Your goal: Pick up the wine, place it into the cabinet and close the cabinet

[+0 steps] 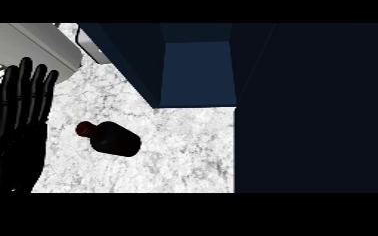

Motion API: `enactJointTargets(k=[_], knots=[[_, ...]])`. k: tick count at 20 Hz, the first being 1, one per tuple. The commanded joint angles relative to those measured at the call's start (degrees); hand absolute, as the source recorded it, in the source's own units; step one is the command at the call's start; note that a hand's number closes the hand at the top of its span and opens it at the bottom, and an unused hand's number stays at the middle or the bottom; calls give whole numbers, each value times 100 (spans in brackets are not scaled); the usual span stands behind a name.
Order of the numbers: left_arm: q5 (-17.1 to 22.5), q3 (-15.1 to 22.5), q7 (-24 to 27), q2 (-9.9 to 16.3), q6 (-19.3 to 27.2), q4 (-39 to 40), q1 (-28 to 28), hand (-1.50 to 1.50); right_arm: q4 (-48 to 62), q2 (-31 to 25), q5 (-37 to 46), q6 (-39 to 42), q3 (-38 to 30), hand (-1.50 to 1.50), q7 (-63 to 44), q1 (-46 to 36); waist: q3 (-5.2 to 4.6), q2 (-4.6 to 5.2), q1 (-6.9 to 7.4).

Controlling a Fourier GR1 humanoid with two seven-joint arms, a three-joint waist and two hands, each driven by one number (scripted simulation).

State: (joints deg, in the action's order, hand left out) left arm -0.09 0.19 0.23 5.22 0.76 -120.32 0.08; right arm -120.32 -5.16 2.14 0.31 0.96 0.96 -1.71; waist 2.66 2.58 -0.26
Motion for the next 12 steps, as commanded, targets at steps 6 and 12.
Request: enactJointTargets(k=[6, 12], knots=[[184, 250, 359, 89, -549, -661, -1205, -150, -1019, 21, -253, 273, 157, -150, -87, 1315, -267, -285, 21], [1102, 616, -847, -432, -286, -1368, -1634, -150, -1839, -329, -1056, 680, 482, -150, -1743, 850, -269, -286, 64]])
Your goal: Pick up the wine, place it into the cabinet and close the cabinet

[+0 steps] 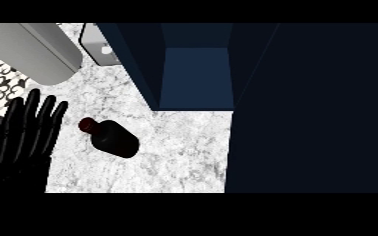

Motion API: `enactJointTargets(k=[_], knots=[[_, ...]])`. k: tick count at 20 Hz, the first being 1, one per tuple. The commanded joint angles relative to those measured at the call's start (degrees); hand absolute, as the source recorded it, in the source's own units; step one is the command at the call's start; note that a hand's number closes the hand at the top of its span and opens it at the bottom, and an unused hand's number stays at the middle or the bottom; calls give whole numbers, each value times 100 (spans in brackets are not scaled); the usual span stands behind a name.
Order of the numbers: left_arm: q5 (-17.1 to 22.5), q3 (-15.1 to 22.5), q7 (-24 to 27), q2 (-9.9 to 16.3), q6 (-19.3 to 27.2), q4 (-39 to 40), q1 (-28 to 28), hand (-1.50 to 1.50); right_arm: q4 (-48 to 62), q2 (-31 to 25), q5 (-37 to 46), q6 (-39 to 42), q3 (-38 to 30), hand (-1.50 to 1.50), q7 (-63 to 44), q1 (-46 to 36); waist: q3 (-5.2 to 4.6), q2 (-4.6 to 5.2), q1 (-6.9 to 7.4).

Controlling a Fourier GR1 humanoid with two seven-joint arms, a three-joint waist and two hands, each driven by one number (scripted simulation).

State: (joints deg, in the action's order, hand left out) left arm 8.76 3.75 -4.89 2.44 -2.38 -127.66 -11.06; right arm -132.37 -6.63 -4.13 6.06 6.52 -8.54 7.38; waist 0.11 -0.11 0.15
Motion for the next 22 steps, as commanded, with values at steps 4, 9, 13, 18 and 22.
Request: enactJointTargets(k=[4, 9, 13, 18, 22], knots=[[389, 72, -1146, 2, 232, -1091, -219, -150, -1032, -118, -362, -52, 70, -150, -1321, -148, -11, 0, -5], [243, 161, -1589, -44, 544, -1379, 59, -150, -1856, -209, -260, -429, 191, -150, -2476, -575, -13, -2, -27], [-313, 674, -2026, -176, 937, -1644, 175, -150, -1833, -294, -388, -576, 102, -150, -2957, -1219, -11, -7, -25], [43, 155, -2642, 78, 1035, -1686, 604, -150, -1823, -338, -576, -733, -269, -150, -3304, -1549, -11, -1, -36], [-283, 324, -2983, 139, 1159, -1807, 841, -150, -1680, -381, -320, -1126, -241, -150, -4075, -2474, -14, -6, -17]])
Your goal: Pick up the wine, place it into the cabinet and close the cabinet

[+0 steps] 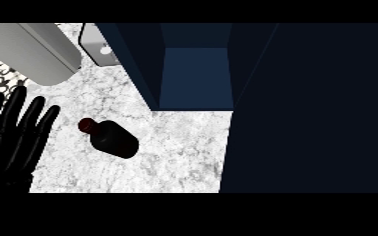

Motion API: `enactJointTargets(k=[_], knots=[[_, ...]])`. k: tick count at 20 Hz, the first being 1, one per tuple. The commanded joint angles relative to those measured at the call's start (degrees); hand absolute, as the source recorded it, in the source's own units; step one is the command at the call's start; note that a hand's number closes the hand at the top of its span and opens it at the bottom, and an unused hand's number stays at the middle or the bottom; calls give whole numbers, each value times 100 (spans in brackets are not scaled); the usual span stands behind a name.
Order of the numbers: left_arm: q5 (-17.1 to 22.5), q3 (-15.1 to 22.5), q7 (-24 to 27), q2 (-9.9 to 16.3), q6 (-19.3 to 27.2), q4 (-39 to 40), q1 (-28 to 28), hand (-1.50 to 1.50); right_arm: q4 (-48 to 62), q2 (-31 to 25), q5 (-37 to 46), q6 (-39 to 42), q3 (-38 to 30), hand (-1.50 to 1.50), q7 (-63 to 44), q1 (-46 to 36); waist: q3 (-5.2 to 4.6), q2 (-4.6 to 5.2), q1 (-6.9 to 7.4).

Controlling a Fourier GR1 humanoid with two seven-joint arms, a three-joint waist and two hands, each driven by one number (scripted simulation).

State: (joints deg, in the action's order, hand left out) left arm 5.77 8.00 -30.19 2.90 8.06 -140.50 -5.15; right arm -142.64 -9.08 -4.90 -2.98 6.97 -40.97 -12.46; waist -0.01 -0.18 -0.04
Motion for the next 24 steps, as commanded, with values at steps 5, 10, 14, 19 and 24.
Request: enactJointTargets(k=[5, 10, 14, 19, 24], knots=[[-32, -205, 212, -72, 18, 260, 164, -150, -502, -236, -429, -369, -636, -150, -1264, -1198, -4, 6, -1], [-462, -85, -264, -176, 407, 328, 686, -150, -824, -260, -393, -259, -606, -150, -1292, -838, 2, 6, -27], [-146, -503, 408, -125, 160, 684, 334, -150, -935, -194, -423, -158, -548, -150, -1082, -498, 2, 11, -30], [-175, -481, 1000, -179, 57, 1073, 6, -150, -645, -467, -626, -393, -977, -150, -1810, -1684, -5, 2, -20], [-310, -385, 1149, -246, 80, 1552, 128, -150, -652, -472, -578, -429, -911, -150, -2003, -1801, -2, 4, -28]])
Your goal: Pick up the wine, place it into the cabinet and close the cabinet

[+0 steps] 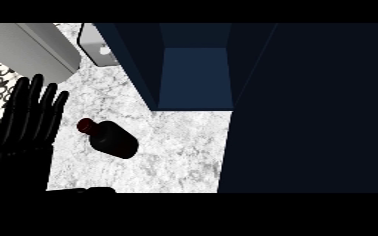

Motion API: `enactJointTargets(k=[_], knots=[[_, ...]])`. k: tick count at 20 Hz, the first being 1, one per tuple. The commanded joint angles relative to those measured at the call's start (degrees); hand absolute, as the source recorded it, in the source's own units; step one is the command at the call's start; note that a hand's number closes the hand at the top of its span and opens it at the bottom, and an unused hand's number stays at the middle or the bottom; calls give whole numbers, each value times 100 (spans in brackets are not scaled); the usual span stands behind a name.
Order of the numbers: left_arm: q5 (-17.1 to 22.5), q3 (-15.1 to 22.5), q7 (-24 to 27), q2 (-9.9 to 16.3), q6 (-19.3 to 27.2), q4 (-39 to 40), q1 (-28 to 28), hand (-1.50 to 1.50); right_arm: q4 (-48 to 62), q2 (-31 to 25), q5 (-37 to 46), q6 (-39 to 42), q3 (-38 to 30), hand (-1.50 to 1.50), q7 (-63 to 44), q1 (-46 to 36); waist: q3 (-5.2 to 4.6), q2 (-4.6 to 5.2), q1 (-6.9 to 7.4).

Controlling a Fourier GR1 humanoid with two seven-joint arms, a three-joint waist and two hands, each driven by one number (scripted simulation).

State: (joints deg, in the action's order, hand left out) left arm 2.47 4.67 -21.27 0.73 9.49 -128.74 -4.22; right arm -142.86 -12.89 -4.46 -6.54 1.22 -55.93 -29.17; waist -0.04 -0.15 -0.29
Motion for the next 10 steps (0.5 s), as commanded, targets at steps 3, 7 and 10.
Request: enactJointTargets(k=[3, 7, 10], knots=[[251, -359, 435, 148, -308, 434, -266, -150, -582, 26, -271, -65, 75, -150, -383, -31, 2, 1, 22], [587, -672, 978, 248, -624, 997, -511, -150, -749, 21, -136, -171, 66, -150, -563, -67, -1, -2, 14], [440, -515, 1417, 95, -671, 1263, -820, -150, -731, -38, -581, 19, -326, -150, -287, 155, 5, 4, 16]])
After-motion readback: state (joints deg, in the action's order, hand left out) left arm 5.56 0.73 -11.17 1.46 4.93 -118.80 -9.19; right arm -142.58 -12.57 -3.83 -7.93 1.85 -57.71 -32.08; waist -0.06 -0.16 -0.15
